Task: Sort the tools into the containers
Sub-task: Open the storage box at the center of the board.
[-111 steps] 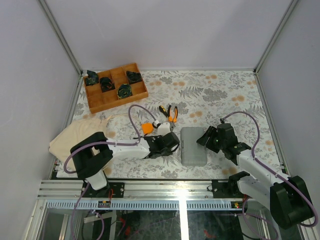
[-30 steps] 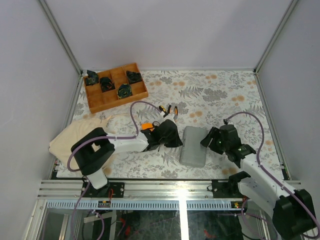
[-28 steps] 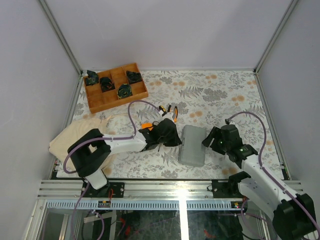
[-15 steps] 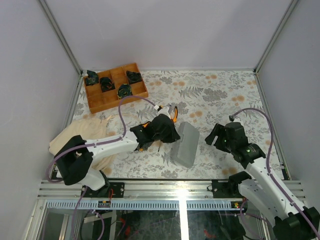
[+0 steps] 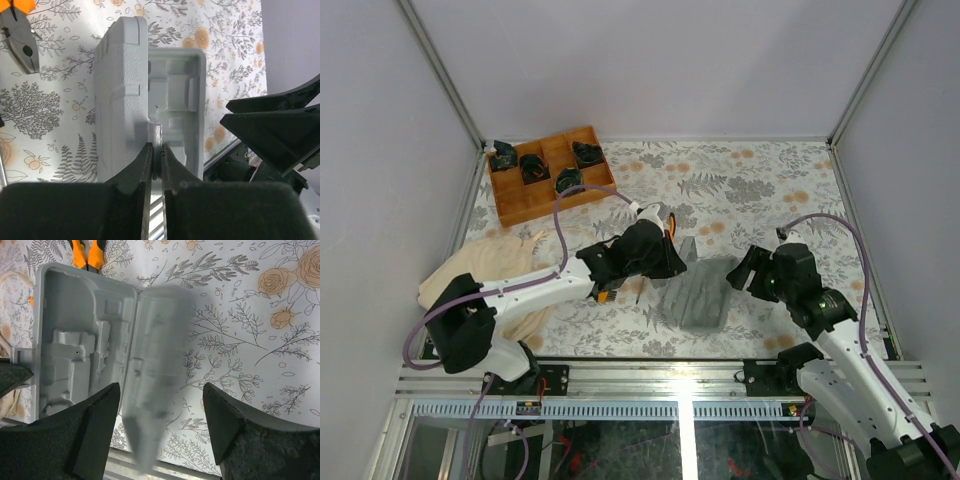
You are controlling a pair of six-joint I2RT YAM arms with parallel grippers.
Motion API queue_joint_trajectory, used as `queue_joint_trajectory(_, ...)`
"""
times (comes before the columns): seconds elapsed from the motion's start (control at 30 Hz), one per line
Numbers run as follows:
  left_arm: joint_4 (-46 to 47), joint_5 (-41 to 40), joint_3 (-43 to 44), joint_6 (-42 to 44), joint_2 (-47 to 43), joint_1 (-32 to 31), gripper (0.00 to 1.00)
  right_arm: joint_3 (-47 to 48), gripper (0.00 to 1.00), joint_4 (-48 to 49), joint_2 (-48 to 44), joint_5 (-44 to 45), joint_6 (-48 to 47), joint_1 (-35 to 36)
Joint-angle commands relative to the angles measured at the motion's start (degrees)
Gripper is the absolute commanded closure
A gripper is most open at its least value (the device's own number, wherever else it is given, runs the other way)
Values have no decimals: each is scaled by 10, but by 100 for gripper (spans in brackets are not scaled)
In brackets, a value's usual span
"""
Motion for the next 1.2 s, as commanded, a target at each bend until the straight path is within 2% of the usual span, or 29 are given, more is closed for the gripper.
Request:
queue_joint_trajectory(0.0,17,7,28,-5,-12,1,100,37,27,-20,-16,12,-13,-1)
queue_joint_trajectory(0.2,-17,-29,10,7,-25,1,100,46,31,-35,-9,25,-17,0)
queue_joint_trajectory(0.37,-30,-41,-33,12,-45,1,100,39,40,-25,16,4,-10,0)
queue_joint_trajectory(0.77,-24,-32,-150,-27,-83,-14,96,-39,46,71,94,-43,14,0)
queue_joint_trajectory(0.9,-15,-35,-174,-35,-83,-23,92,-41,46,67,125,-23,6,0)
queue_joint_trajectory(1.17,-18,-47,-189,-26,-78,-30,76,-39,42,74,181,15,-13,0)
